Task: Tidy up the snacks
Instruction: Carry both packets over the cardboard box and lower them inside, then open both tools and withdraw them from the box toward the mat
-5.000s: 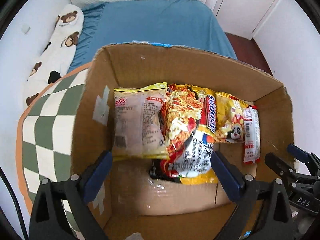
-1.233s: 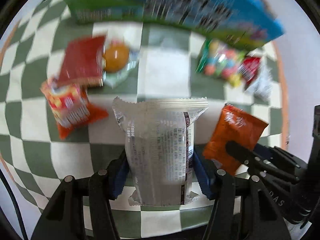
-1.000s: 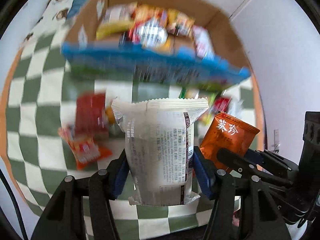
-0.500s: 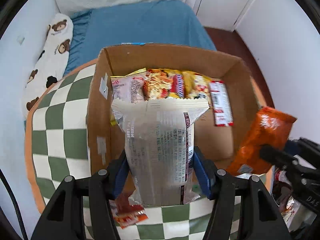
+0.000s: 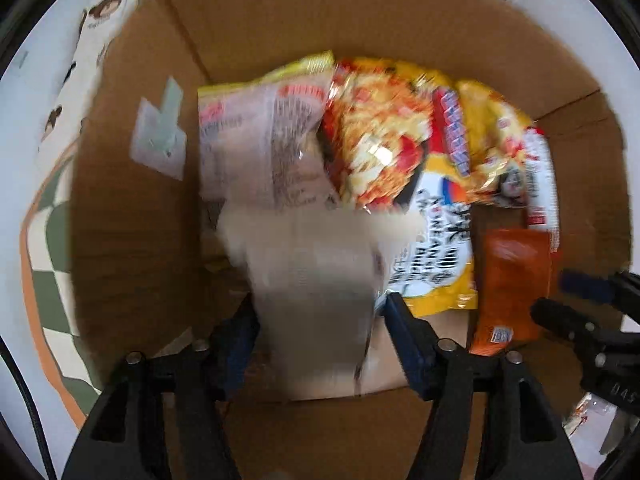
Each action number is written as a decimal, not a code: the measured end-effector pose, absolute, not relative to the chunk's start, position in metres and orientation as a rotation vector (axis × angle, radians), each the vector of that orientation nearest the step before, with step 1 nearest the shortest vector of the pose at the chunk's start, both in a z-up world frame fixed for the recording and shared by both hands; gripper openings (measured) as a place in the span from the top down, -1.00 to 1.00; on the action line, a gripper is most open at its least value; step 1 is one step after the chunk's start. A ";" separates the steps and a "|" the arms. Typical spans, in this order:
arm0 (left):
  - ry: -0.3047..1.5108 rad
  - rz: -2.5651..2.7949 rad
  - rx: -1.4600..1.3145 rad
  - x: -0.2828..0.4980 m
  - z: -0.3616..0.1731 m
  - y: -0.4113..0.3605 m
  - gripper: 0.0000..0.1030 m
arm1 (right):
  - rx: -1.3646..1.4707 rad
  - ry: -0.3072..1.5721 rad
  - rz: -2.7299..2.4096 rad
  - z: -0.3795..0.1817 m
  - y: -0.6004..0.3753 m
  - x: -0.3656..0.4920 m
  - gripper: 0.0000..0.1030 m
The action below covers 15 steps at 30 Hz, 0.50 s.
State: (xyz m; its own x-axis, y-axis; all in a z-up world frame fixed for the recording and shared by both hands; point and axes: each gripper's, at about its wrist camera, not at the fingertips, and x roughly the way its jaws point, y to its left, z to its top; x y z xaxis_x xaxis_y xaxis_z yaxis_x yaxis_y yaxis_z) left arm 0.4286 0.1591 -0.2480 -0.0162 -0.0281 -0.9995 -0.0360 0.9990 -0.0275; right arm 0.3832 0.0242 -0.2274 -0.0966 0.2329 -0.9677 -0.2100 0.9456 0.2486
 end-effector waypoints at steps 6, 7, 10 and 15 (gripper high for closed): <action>1.570 -0.015 -0.096 0.430 -0.257 0.161 -0.68 | -0.013 1.562 0.310 -0.239 0.027 0.391 -0.65; 1.562 -0.011 -0.096 0.429 -0.256 0.162 -0.68 | -0.017 1.548 0.306 -0.238 0.027 0.391 -0.68; 1.517 0.008 -0.096 0.428 -0.241 0.160 -0.68 | -0.036 1.506 0.283 -0.231 0.030 0.389 -0.78; 1.386 0.059 -0.064 0.413 -0.210 0.152 -0.68 | -0.087 1.406 0.213 -0.212 0.035 0.374 -0.86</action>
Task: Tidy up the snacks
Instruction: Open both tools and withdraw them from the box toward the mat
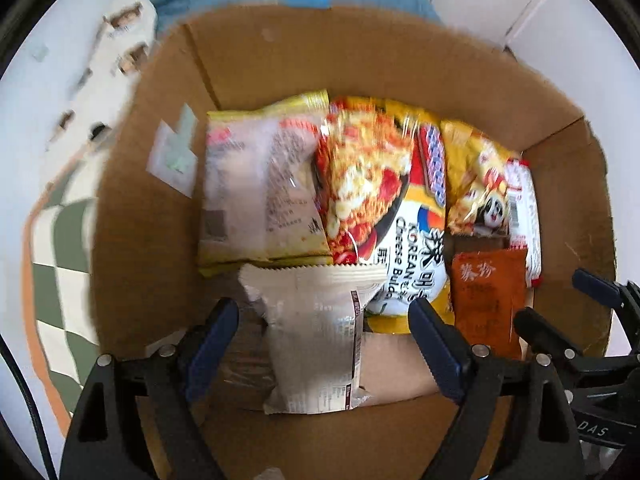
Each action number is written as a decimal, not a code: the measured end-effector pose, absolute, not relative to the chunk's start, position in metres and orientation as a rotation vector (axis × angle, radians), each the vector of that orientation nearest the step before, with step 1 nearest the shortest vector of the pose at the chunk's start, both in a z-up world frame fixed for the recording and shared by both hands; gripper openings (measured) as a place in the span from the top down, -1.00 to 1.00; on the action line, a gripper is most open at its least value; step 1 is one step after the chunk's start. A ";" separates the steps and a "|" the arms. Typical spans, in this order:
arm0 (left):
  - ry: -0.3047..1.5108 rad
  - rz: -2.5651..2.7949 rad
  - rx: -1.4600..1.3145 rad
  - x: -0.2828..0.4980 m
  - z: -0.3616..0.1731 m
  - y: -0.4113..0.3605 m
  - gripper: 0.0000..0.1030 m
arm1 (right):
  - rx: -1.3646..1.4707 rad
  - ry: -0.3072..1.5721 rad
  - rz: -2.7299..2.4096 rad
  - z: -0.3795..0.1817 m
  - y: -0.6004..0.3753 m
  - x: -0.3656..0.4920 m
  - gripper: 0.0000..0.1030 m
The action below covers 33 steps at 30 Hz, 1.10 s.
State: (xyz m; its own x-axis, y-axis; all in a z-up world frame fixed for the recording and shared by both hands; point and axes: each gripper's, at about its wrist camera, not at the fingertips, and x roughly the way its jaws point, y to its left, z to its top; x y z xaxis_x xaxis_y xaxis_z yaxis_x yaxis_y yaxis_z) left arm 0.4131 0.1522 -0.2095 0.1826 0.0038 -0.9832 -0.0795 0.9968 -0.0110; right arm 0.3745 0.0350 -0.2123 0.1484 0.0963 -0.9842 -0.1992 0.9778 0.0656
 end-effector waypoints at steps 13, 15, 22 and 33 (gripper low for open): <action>1.147 0.101 -0.074 0.345 -0.138 0.138 -0.68 | -0.039 1.216 0.122 -0.153 0.018 0.312 -0.86; 1.119 0.097 -0.074 0.333 -0.127 0.137 -0.68 | -0.033 1.183 0.121 -0.139 0.013 0.299 -0.86; 1.035 0.100 -0.045 0.302 -0.098 0.125 -0.68 | -0.025 1.086 0.128 -0.103 0.010 0.262 -0.86; 0.949 0.097 -0.039 0.248 -0.063 0.110 -0.68 | -0.001 0.982 0.150 -0.056 0.004 0.204 -0.86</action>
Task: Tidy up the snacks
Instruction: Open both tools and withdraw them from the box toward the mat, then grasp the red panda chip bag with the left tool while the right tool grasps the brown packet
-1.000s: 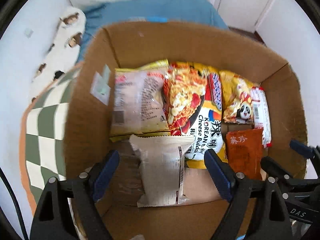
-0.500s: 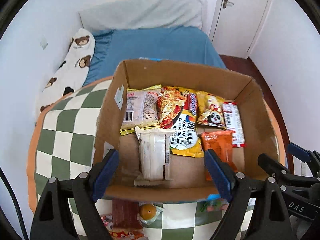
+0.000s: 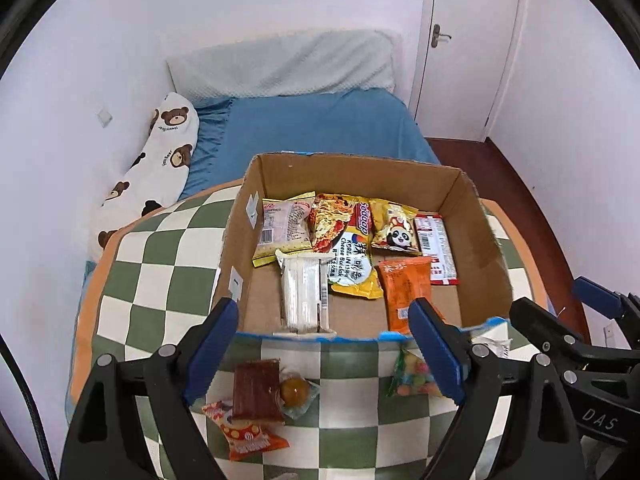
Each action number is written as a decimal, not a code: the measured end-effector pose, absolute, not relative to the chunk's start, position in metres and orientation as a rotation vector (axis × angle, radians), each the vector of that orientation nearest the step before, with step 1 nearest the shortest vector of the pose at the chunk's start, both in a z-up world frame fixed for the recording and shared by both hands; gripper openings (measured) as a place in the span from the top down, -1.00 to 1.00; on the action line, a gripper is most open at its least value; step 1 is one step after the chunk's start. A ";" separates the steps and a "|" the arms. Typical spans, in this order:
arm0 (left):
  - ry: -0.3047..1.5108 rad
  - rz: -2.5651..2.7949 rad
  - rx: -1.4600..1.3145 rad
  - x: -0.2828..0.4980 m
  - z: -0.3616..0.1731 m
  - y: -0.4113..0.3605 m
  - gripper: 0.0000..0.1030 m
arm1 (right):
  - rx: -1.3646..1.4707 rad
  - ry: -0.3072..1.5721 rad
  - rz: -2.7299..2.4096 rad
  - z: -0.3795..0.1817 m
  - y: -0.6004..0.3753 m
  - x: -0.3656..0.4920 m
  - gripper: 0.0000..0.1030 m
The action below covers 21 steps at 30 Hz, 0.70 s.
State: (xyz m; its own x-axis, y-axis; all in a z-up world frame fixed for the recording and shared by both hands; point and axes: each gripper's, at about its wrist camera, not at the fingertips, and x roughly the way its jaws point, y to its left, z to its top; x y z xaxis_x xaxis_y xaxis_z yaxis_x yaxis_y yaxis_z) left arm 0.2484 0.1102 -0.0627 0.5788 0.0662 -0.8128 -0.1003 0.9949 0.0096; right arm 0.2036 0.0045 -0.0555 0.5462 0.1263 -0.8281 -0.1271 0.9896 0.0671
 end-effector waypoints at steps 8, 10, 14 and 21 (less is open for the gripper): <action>1.002 0.197 -0.137 0.213 -0.077 0.122 -0.68 | 0.060 1.018 0.245 -0.065 -0.005 0.173 -0.72; 1.045 0.240 -0.183 0.203 -0.093 0.134 -0.68 | 0.080 1.065 0.290 -0.079 -0.008 0.171 -0.24; 1.126 0.338 -0.270 0.178 -0.126 0.157 -0.68 | 0.130 1.174 0.370 -0.119 -0.010 0.169 -0.13; 1.269 0.487 -0.401 0.144 -0.191 0.204 -0.68 | 0.139 1.312 0.479 -0.183 0.015 0.173 -0.13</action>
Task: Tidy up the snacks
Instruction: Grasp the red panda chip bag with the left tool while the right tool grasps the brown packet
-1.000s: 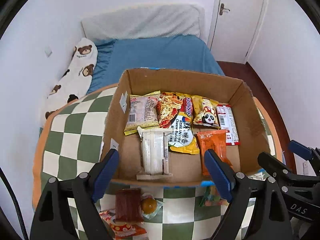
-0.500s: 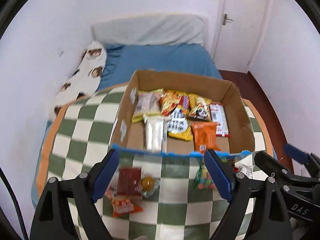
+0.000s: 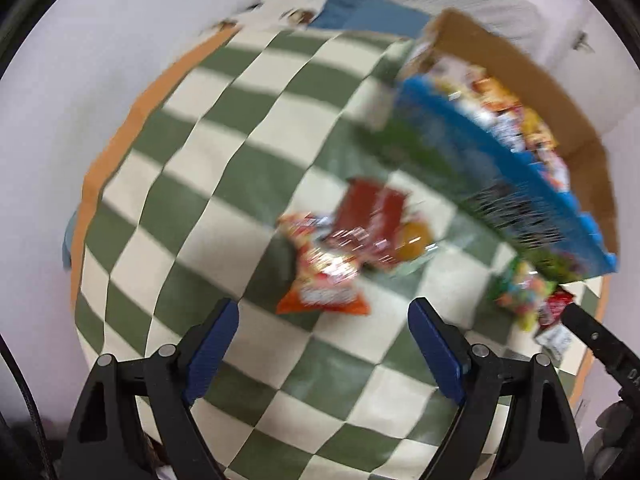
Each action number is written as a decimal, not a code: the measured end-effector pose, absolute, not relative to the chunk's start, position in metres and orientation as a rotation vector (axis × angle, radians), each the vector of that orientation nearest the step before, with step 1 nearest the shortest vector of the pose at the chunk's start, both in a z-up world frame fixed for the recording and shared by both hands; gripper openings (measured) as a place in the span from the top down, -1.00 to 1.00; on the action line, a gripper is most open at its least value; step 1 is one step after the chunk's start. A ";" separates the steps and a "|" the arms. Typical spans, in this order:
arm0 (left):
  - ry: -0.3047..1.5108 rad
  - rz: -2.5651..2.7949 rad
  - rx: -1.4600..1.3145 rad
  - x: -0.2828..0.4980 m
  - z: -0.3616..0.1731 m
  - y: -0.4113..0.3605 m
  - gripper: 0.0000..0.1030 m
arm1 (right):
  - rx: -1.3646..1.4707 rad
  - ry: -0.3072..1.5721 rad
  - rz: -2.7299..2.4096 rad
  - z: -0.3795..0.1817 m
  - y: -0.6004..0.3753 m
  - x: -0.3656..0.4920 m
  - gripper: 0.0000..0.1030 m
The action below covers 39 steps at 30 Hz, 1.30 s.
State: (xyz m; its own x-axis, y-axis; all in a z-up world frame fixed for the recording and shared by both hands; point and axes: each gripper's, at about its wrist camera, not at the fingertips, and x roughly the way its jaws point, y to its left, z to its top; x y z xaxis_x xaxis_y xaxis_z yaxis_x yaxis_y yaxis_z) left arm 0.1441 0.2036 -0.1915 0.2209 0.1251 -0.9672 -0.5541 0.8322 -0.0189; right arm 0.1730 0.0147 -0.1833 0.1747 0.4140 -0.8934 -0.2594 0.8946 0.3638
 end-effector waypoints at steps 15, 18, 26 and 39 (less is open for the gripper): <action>1.443 0.371 -0.499 0.193 -0.289 0.244 -0.36 | 0.066 1.399 0.514 -0.232 0.104 0.176 -0.17; 1.457 0.332 -0.524 0.185 -0.295 0.254 0.11 | 0.056 1.399 0.508 -0.232 0.121 0.176 -0.32; 1.452 0.372 -0.574 0.133 -0.291 0.316 0.12 | 0.053 1.424 0.502 -0.242 0.190 0.182 -0.40; 1.455 0.346 -0.552 0.141 -0.297 0.334 0.11 | -0.041 1.412 0.302 -0.294 0.272 0.206 -0.16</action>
